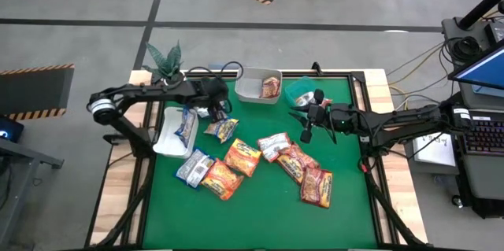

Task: Sort Maruchan noodles
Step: Put the blue noodle pack into the white bin

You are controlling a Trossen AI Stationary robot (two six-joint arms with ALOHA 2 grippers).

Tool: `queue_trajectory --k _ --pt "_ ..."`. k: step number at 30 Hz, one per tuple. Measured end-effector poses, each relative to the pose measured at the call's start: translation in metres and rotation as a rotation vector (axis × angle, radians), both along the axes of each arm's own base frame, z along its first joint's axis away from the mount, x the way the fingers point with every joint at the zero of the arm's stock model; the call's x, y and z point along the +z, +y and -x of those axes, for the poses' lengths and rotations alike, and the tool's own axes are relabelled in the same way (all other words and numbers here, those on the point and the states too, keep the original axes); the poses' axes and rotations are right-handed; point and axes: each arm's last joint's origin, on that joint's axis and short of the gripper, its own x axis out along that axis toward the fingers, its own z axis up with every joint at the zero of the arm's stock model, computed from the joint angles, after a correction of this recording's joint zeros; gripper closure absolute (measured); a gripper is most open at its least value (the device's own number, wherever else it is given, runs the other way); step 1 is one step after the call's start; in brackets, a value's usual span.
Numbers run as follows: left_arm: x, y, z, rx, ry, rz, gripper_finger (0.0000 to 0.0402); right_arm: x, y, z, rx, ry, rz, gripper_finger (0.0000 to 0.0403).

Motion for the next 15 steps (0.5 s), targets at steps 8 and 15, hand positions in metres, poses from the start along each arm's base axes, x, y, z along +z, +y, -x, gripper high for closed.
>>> queue_trajectory --k 8,15 --pt "-0.025 0.005 -0.009 0.051 0.028 0.036 0.0211 0.000 0.000 0.000 -0.002 -0.004 -0.009 0.0335" --pt "-0.038 0.007 -0.012 0.085 0.041 0.056 0.0166 0.000 0.000 0.000 -0.002 -0.003 -0.008 0.0335"
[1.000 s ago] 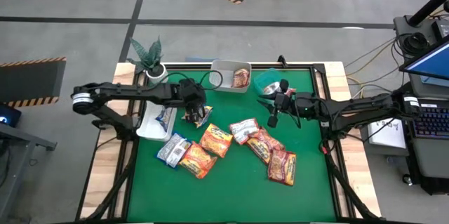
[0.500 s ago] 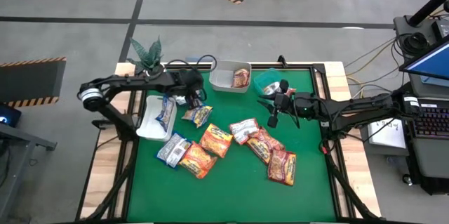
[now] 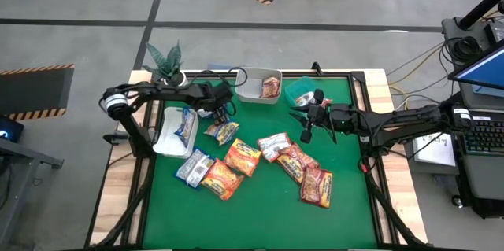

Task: Sort Maruchan noodles
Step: Put the blue noodle pack into the white bin

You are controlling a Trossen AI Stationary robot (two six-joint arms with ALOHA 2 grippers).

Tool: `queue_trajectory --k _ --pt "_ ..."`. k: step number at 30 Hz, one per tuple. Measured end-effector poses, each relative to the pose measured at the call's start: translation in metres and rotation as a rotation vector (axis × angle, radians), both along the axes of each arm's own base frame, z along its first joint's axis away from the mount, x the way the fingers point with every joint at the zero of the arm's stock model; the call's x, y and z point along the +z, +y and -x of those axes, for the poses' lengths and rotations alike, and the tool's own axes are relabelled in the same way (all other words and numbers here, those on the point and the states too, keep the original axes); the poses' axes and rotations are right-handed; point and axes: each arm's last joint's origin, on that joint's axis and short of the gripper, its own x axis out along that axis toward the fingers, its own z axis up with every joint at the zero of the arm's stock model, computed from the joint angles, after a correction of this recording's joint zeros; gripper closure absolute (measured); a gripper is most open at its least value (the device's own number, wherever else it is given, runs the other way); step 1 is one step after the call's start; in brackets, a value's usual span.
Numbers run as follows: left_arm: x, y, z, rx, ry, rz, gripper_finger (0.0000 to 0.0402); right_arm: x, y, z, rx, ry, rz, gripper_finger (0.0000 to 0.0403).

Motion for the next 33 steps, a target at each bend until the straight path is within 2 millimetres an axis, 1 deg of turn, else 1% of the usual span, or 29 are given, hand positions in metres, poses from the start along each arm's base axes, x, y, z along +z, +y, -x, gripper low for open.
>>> queue_trajectory --k 3,6,9,11,15,20,21,22,24,27,29,33 --pt "-0.004 0.001 -0.001 0.012 0.003 0.003 0.0162 0.000 0.000 0.000 0.000 0.000 0.001 0.0335" --pt "-0.008 0.002 -0.002 0.033 0.016 -0.015 0.0167 0.000 0.000 0.000 0.000 0.000 0.001 0.0335" --pt "-0.011 0.002 -0.002 0.043 0.031 -0.031 0.0182 0.000 0.000 0.000 0.000 0.000 0.001 0.0335" --pt "-0.011 0.002 -0.002 0.044 0.031 -0.030 0.0201 0.000 0.000 0.000 0.000 0.000 0.001 0.0335" --pt "-0.011 0.001 -0.002 0.054 0.028 -0.027 0.0263 0.000 0.000 0.000 0.000 0.000 0.001 0.0335" --pt "-0.011 -0.001 -0.003 0.047 0.017 -0.009 0.0372 0.000 0.000 0.000 0.000 -0.001 0.001 0.0335" --pt "-0.011 -0.003 -0.004 0.038 0.005 0.008 0.0385 0.000 0.000 0.000 0.000 -0.001 0.001 0.0335" --pt "-0.010 -0.005 -0.005 0.025 -0.008 0.027 0.0391 0.000 0.000 0.000 0.000 -0.001 0.001 0.0335" --pt "-0.007 -0.010 -0.007 -0.019 -0.026 0.060 0.0389 0.000 0.000 0.000 0.000 -0.001 0.001 0.0335" --pt "0.000 -0.021 -0.010 -0.078 -0.038 0.060 0.0397 0.000 0.000 0.000 -0.001 -0.002 -0.001 0.0335" --pt "0.008 -0.030 -0.012 -0.146 -0.065 0.070 0.0398 0.000 0.000 0.000 -0.001 -0.004 -0.005 0.0335" --pt "0.029 -0.050 -0.016 -0.338 -0.163 0.128 0.0400 0.000 0.000 0.000 -0.002 -0.004 -0.006 0.0335"
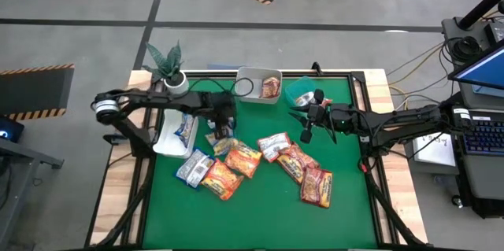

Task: Sort Maruchan noodles
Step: Put the blue noodle pack into the white bin

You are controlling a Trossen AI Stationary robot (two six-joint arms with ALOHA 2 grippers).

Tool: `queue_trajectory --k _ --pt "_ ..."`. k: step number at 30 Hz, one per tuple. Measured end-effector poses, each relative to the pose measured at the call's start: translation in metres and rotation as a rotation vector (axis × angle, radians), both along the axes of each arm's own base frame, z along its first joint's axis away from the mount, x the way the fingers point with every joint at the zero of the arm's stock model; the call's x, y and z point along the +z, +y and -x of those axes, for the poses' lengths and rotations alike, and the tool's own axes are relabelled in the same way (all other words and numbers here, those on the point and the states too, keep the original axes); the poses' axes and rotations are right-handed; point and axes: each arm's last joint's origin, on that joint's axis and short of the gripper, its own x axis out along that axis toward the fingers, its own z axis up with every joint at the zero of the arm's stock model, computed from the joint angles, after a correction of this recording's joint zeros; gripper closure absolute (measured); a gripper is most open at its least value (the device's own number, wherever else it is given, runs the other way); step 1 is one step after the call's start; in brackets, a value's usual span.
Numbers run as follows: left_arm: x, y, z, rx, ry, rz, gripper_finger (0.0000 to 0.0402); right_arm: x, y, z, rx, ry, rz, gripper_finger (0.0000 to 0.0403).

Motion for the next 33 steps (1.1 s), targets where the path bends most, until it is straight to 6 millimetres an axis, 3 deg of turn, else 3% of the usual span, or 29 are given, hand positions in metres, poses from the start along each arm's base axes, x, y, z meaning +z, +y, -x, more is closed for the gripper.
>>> queue_trajectory --k 9,13,17,20,29,33 --pt "0.056 -0.023 -0.001 -0.195 -0.381 0.122 0.0401 0.001 0.000 0.000 -0.002 -0.017 -0.008 0.0335" --pt "0.072 -0.028 -0.001 -0.244 -0.497 0.176 0.0401 0.006 0.000 -0.002 -0.013 -0.082 -0.069 0.0335" --pt "0.078 -0.033 -0.003 -0.263 -0.550 0.176 0.0401 0.019 0.000 -0.008 -0.010 -0.128 -0.158 0.0334" --pt "0.079 -0.037 -0.004 -0.282 -0.561 0.179 0.0401 0.025 0.006 -0.016 0.085 -0.087 -0.198 0.0323" --pt "0.083 -0.050 -0.008 -0.356 -0.599 0.221 0.0401 0.025 0.027 -0.054 0.276 0.087 -0.130 0.0238" --pt "0.083 -0.053 -0.009 -0.353 -0.607 0.235 0.0401 0.022 0.028 -0.072 0.282 0.129 -0.102 0.0208"
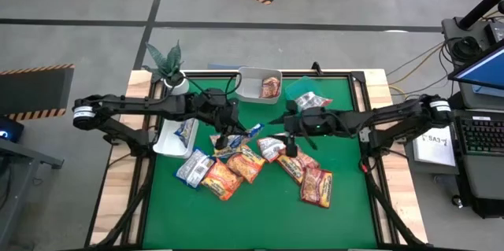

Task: Sort Maruchan noodles
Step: Put the blue noodle pack into the white bin

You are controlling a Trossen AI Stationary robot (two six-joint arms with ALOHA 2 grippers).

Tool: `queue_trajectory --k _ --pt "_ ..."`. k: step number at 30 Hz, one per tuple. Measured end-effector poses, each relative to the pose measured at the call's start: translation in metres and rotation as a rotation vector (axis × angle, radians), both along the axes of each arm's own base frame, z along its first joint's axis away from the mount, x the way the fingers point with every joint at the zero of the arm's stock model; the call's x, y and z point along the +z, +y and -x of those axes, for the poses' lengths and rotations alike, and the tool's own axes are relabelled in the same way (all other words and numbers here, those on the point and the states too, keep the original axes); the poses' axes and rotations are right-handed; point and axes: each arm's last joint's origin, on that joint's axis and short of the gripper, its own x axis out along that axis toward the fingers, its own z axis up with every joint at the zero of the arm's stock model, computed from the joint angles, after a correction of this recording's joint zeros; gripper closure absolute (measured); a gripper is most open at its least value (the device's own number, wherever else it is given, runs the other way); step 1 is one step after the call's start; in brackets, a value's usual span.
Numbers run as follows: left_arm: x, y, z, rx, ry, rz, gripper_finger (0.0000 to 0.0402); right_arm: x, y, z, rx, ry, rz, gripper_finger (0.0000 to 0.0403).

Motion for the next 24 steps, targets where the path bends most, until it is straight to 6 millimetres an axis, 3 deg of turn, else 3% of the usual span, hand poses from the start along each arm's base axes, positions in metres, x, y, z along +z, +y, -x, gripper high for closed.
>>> queue_trajectory --k 16,20,24 --pt "0.001 -0.013 -0.004 -0.042 -0.025 -0.001 0.0402 -0.029 0.002 -0.078 0.106 0.161 0.050 0.0190" --pt "0.001 -0.013 -0.004 -0.042 -0.024 -0.001 0.0402 -0.031 0.003 -0.090 0.127 0.169 0.053 0.0211" --pt "0.001 -0.013 -0.003 -0.042 -0.024 -0.001 0.0400 -0.030 0.003 -0.096 0.145 0.164 0.051 0.0266"
